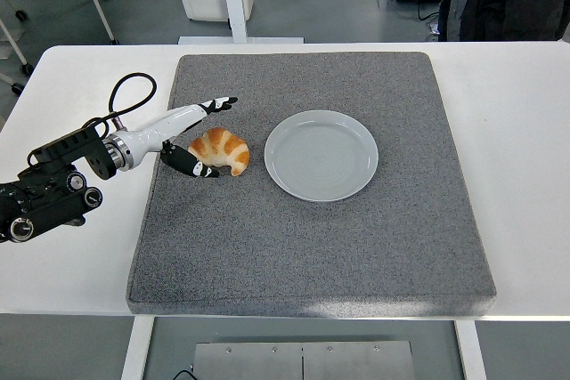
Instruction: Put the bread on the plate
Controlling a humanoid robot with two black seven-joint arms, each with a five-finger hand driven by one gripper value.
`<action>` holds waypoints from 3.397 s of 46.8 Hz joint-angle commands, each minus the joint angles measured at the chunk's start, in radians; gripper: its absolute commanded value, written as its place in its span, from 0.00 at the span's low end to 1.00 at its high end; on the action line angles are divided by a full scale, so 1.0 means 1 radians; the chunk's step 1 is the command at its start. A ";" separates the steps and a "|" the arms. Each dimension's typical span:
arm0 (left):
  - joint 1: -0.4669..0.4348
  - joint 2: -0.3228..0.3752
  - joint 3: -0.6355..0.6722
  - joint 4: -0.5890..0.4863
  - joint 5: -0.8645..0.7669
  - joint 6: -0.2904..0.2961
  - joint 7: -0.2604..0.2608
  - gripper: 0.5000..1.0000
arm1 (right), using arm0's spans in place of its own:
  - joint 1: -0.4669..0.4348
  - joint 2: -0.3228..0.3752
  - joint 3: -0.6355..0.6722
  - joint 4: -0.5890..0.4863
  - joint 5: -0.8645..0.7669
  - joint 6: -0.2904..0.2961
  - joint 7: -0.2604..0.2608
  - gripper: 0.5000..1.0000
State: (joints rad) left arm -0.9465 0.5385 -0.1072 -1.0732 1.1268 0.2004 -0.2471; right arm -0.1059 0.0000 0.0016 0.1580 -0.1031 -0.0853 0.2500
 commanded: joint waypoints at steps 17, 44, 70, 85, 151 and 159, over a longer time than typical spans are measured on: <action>0.014 -0.040 0.001 0.042 0.001 0.025 -0.003 0.71 | 0.000 0.000 0.000 0.000 -0.001 0.001 0.000 1.00; 0.002 -0.040 0.023 0.042 -0.004 0.025 -0.066 0.00 | 0.000 0.000 0.000 0.000 0.000 -0.001 0.000 1.00; -0.158 0.038 0.018 0.026 -0.024 0.013 -0.092 0.00 | 0.000 0.000 0.000 0.000 0.000 -0.001 0.000 1.00; -0.297 0.074 0.018 0.026 -0.082 -0.093 -0.089 0.00 | 0.000 0.000 0.000 0.000 -0.001 0.001 0.000 1.00; -0.569 -0.311 0.228 0.127 -0.050 -0.202 -0.081 0.00 | 0.000 0.000 0.000 0.000 -0.001 -0.001 0.000 1.00; -0.555 -0.371 0.290 0.179 -0.050 -0.168 -0.081 0.00 | 0.000 0.000 0.000 0.000 0.000 -0.001 0.000 1.00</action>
State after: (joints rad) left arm -1.5079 0.1828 0.1583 -0.9210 1.0770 0.0182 -0.3271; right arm -0.1060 0.0000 0.0016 0.1580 -0.1034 -0.0855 0.2499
